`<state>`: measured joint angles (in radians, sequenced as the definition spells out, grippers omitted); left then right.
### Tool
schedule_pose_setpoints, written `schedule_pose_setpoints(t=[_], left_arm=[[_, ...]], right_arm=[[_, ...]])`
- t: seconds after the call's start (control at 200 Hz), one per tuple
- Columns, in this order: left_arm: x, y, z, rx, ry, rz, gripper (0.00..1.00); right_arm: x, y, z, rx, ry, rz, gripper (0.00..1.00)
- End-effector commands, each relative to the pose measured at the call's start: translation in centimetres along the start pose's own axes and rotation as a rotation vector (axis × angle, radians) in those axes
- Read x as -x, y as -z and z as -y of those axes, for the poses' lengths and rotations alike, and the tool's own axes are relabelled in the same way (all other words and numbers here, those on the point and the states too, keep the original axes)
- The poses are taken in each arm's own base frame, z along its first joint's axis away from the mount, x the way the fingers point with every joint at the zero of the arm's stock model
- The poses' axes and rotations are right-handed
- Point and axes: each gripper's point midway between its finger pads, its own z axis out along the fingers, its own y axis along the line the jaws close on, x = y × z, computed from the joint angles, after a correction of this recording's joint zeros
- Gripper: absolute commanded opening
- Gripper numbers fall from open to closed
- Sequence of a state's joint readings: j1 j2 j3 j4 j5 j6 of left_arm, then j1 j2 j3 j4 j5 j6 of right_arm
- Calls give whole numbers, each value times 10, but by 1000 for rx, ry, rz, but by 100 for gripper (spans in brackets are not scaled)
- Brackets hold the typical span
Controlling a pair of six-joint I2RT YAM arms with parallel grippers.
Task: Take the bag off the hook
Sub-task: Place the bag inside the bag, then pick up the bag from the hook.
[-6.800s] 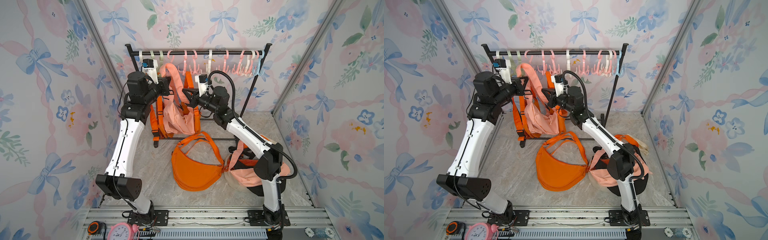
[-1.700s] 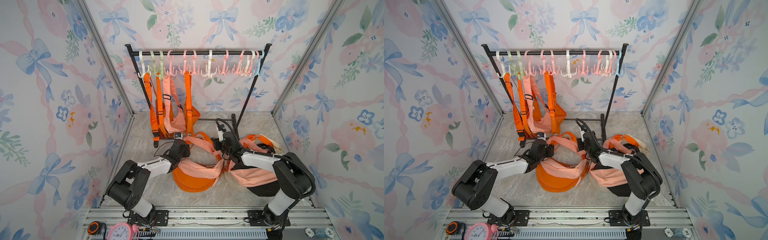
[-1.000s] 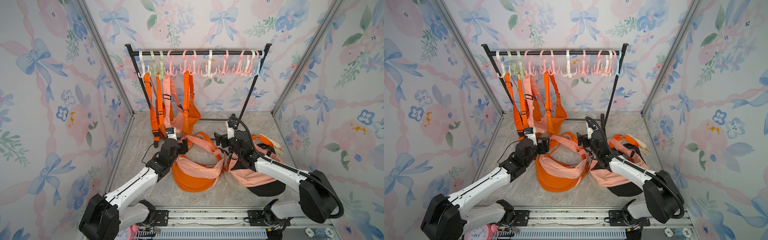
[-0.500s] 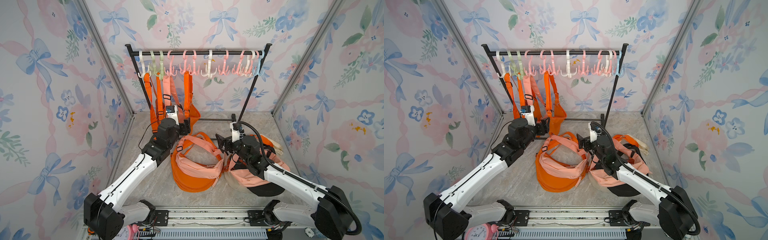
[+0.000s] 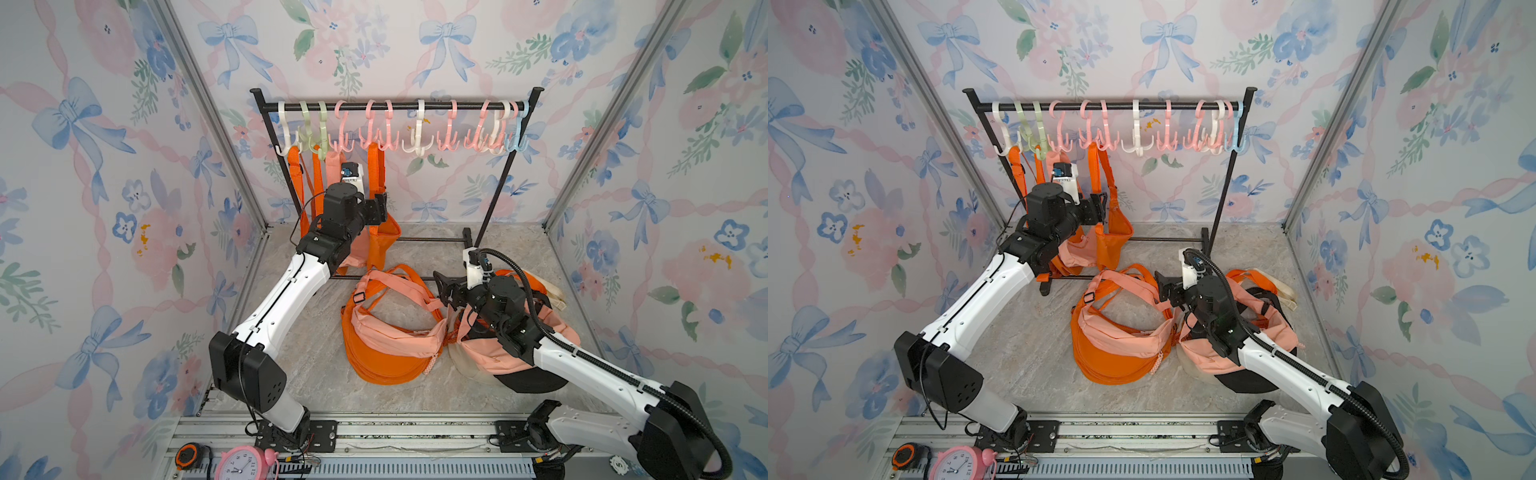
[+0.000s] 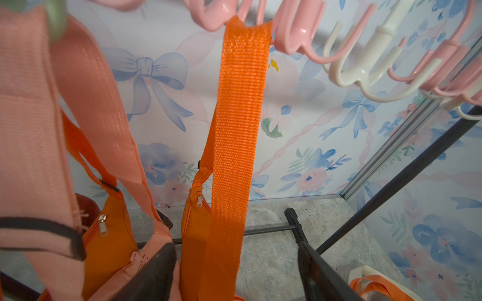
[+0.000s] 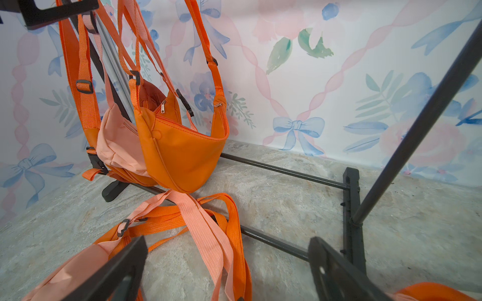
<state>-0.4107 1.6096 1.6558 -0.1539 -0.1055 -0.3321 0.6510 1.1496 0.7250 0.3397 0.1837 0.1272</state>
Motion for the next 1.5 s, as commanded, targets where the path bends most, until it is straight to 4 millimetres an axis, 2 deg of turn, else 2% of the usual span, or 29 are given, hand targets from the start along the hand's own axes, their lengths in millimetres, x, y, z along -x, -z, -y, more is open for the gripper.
schedule_pose_setpoints(t=[0.0, 0.14, 0.195, 0.36, 0.495, 0.625, 0.77, 1.115, 1.205, 1.235, 1.285, 1.495], left_arm=[[4, -12, 2, -20, -20, -14, 75], [4, -30, -1, -13, -22, -24, 71], [2, -35, -3, -14, -20, -31, 65], [-2, -43, -2, -28, -30, -39, 31], [4, -38, -2, -32, -46, -30, 0], [13, -28, -5, -28, -51, -11, 0], [24, -14, -5, -35, -53, 13, 0], [39, 9, -9, -48, -60, 45, 0], [43, 15, -14, -40, -58, 55, 0], [45, 17, -17, -37, -54, 61, 0], [49, 20, -20, -41, -46, 73, 0], [56, 24, -30, -42, -26, 87, 0]], right_arm=[[0, 7, -3, 10, 17, 0, 97], [1, 8, -2, 8, 19, 0, 97], [1, 7, -2, 8, 19, 0, 97], [0, 4, -3, 15, 19, -4, 97], [3, -5, -1, 20, 11, -5, 97], [16, -18, 1, 41, -18, 10, 97], [45, -36, 2, 70, -28, 64, 97], [117, -96, -30, 215, 11, 225, 97], [137, -112, -31, 211, 3, 263, 97], [131, -125, -33, 216, 12, 252, 97], [136, -138, -36, 224, 32, 271, 98], [154, -175, -48, 274, 40, 377, 99]])
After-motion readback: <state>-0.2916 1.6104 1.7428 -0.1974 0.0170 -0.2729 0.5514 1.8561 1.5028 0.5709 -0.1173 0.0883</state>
